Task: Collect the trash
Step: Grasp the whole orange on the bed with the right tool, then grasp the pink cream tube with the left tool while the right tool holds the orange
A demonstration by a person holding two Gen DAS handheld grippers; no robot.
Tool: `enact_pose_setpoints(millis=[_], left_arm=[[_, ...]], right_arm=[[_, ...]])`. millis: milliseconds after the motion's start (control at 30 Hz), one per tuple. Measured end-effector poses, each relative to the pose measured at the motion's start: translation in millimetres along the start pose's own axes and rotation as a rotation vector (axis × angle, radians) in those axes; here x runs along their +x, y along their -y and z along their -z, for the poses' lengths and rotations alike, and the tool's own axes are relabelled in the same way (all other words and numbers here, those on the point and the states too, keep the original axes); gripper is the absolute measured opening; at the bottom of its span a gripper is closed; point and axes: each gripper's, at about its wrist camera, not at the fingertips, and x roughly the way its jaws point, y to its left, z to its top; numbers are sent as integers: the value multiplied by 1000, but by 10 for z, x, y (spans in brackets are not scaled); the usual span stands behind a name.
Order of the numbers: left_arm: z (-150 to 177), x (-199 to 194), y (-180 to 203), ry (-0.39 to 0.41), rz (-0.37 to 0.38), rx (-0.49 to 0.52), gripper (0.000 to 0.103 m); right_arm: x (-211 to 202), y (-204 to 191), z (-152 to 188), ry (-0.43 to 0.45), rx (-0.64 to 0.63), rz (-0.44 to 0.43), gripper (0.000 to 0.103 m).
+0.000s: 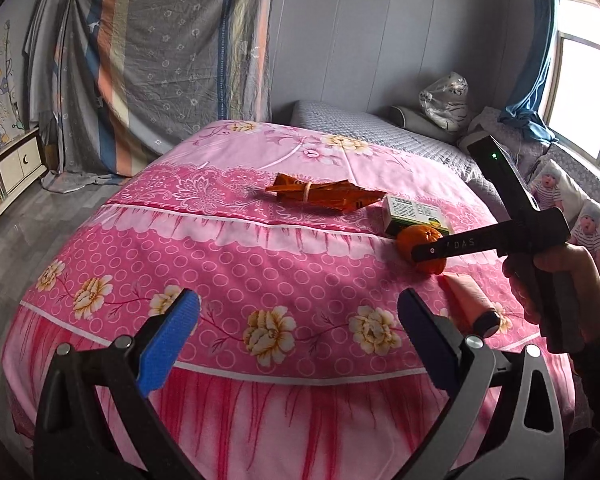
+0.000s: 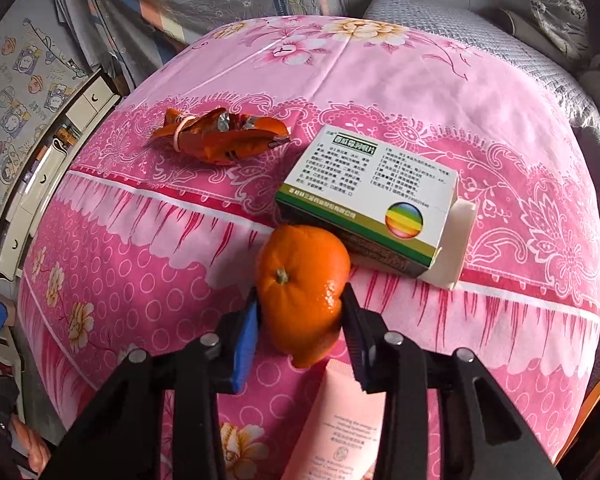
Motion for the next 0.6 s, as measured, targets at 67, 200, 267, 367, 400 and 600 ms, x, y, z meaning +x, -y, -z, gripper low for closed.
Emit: enact_pose_setpoints(millis=[67,200,267,367,400,600], left_arm=[[-1,19,130,-13,13,24,95],[9,131,447,-74,61,64,95],[29,205,642,-114,106,85,95],[75,321,970,-173,152,132,95],[89,365,1077,-191,164,146,95],[194,640,1534,-272,175,201,94]], right_arm=[[-79,72,42,8,21,-40,34],[-371,251,157,62,67,-108,34],[-575,360,223,104,86,-136,34],[-896,543,345,175,113,-159,34],[-999,610,395,200,123,-161,34],[-1427,938,694,285,167,-190,34]])
